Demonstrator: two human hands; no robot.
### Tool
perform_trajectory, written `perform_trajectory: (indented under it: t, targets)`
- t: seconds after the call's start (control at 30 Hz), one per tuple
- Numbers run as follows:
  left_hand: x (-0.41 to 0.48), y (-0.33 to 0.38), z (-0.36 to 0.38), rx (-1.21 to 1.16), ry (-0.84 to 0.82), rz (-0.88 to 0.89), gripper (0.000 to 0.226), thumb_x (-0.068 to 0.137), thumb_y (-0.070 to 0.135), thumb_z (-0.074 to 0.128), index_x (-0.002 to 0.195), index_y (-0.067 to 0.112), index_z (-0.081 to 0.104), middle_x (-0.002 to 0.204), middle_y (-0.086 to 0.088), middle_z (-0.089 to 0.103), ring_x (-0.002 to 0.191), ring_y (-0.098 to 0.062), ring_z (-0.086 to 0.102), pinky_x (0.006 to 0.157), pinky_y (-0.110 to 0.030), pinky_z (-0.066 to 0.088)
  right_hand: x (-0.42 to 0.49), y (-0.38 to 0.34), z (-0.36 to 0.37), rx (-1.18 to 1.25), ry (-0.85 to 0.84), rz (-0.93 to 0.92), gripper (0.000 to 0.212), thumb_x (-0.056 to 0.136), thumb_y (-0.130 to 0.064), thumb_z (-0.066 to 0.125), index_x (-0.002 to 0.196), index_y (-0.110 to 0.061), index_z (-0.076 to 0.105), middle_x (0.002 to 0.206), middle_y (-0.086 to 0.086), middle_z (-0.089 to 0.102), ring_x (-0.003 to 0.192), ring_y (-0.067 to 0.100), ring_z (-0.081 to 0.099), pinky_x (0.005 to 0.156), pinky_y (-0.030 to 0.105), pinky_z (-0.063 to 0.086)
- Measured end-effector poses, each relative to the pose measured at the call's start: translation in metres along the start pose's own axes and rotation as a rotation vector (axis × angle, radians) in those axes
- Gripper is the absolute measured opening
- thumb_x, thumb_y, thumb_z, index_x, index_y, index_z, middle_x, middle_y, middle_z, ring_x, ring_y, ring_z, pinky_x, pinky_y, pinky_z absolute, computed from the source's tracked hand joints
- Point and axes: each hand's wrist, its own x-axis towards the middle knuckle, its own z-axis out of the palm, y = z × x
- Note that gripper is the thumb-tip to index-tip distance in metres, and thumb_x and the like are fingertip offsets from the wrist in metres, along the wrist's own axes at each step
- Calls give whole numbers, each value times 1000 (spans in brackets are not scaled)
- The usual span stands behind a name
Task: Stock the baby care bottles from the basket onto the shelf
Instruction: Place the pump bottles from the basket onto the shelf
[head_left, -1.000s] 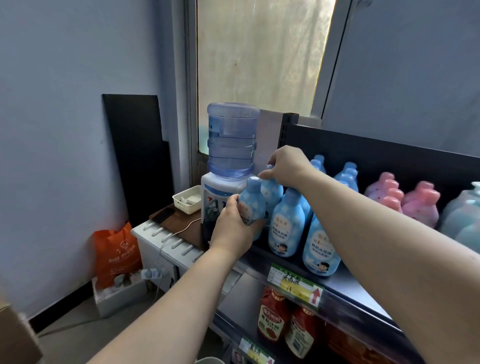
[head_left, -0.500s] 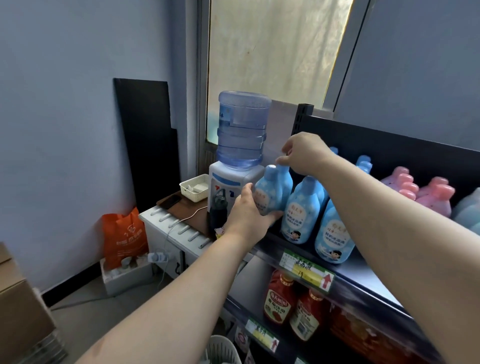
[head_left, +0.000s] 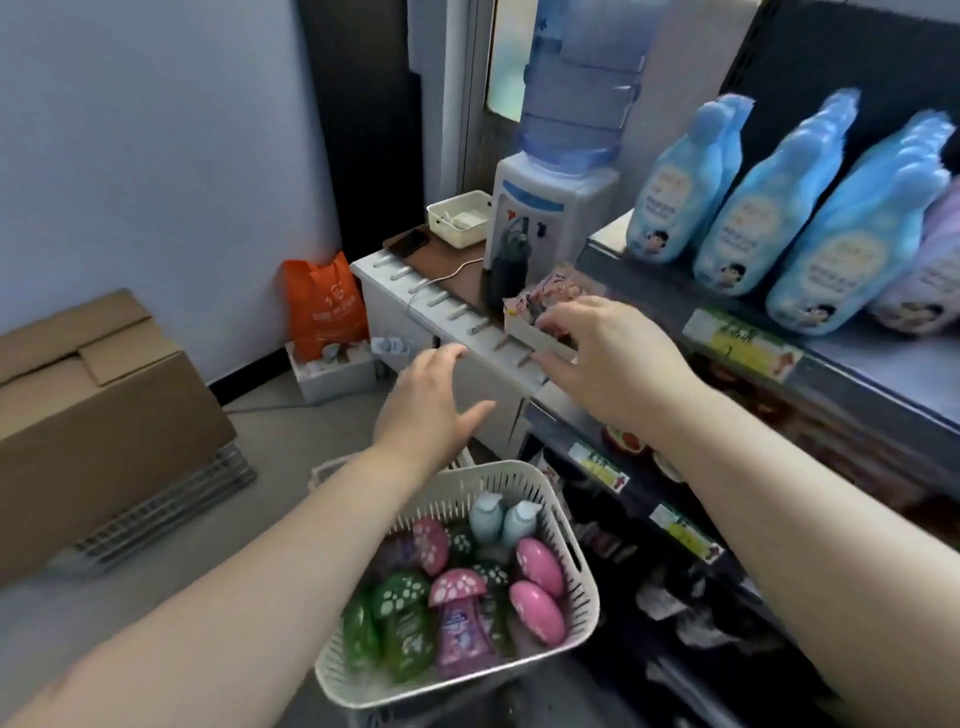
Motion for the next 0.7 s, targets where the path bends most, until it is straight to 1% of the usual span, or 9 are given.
perform_trajectory:
  t: [0.1,0.2,0.3,0.37,0.43,0.5,0.6,0.7]
  targets:
    - [-40,-50,13,122,-96,-62,64,85,43,65,139,20,39,140,-2,44,128,-22,43,104,-34,37,-28,-10,65,-3,-147,-15,30,90,-30,58,114,-13,63,114,5,61,109,26,55,85,39,49]
    - [-78,-92,32,224,-218,-121,65,86,46,62,140,20,38,142,-1,44,130,-21,41,107,-35,35,-54,-15,123,10,-297,23,35,91,-34,55,122,-17,59,125,1,56,116,24,50,89,38,49]
    - [-109,-122,54,253,-362,-187,63,87,45,60,140,21,36,143,0,43,131,-21,41,110,-37,35,-77,-17,169,3,-448,63,36,93,-35,53,125,-19,56,127,0,54,118,22,49,87,35,49]
    - [-124,-137,69,270,-451,-234,62,88,45,59,140,22,35,141,0,44,130,-22,41,108,-36,36,-91,-17,196,-2,-546,78,36,93,-36,52,125,-20,55,127,0,53,118,23,48,86,37,51]
    - [-133,-148,84,289,-522,-267,60,89,45,57,140,23,35,138,1,45,127,-22,43,105,-37,39,-99,-14,218,-1,-637,91,38,94,-36,51,129,-20,53,128,0,53,121,23,46,87,39,51]
    - [-136,-156,98,295,-574,-288,57,89,44,57,138,23,36,136,0,46,124,-22,44,101,-36,42,-104,-9,239,-6,-691,90,38,95,-36,49,130,-19,53,128,2,53,121,25,47,91,40,48]
    - [-132,-161,118,286,-618,-307,55,90,41,57,137,21,37,133,-1,48,121,-22,46,97,-36,44,-100,3,264,-3,-722,109,40,95,-33,49,132,-19,52,129,2,53,121,26,46,95,41,46]
    - [-121,-161,138,277,-641,-328,56,90,41,57,138,20,37,134,-3,48,121,-23,47,98,-37,44,-88,22,283,-26,-732,153,37,95,-27,49,130,-17,53,129,3,52,122,25,44,93,39,46]
